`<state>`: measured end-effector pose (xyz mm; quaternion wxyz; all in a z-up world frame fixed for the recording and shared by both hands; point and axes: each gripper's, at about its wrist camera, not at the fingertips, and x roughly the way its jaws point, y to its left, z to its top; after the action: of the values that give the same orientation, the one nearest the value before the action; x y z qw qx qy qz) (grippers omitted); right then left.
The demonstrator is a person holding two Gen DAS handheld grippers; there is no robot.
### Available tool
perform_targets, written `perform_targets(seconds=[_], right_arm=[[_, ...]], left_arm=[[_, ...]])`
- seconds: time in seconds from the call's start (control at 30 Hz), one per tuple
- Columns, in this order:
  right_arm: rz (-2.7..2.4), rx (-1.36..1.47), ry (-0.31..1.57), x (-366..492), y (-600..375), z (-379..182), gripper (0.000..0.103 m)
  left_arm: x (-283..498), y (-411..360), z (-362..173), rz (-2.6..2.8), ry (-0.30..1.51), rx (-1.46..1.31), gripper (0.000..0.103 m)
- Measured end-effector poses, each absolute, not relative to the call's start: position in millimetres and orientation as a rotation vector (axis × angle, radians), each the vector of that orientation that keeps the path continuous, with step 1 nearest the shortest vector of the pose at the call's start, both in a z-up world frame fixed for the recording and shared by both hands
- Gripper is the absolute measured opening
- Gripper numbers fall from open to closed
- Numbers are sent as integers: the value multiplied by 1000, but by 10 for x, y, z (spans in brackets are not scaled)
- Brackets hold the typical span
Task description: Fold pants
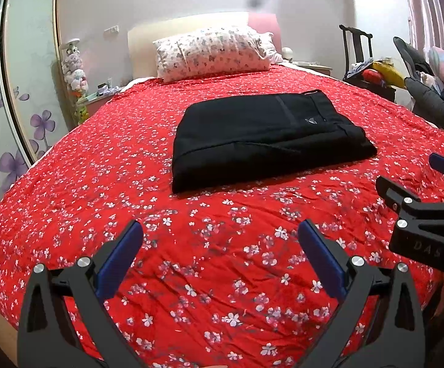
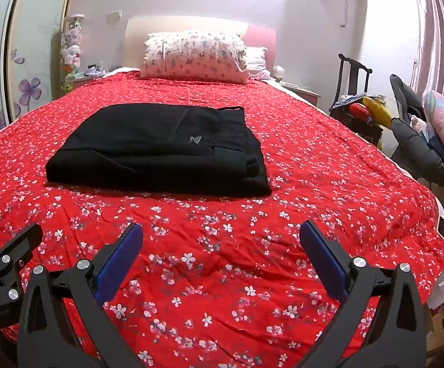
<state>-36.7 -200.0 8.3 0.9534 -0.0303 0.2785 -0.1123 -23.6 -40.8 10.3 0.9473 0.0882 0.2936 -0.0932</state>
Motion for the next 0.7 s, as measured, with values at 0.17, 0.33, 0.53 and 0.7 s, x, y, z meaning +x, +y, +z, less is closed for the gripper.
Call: perform_targets(seconds=[0.17,0.33,0.53,0.7], right_arm=[[-223,-60,574,-362,-2013,71,102],[-220,-63,578,-358,-2014,59,102],[-220,-65,584,-356,-1994,47,102],[-217,-67,589,-351,-1977,37,102]], left_arm=[[-235,-401,101,-190,599,179,101],[-230,-399,102,-191,602,177,101],[-214,-380,87,-194,609,174,101],[-211,-377,81,-190,608,178,101]])
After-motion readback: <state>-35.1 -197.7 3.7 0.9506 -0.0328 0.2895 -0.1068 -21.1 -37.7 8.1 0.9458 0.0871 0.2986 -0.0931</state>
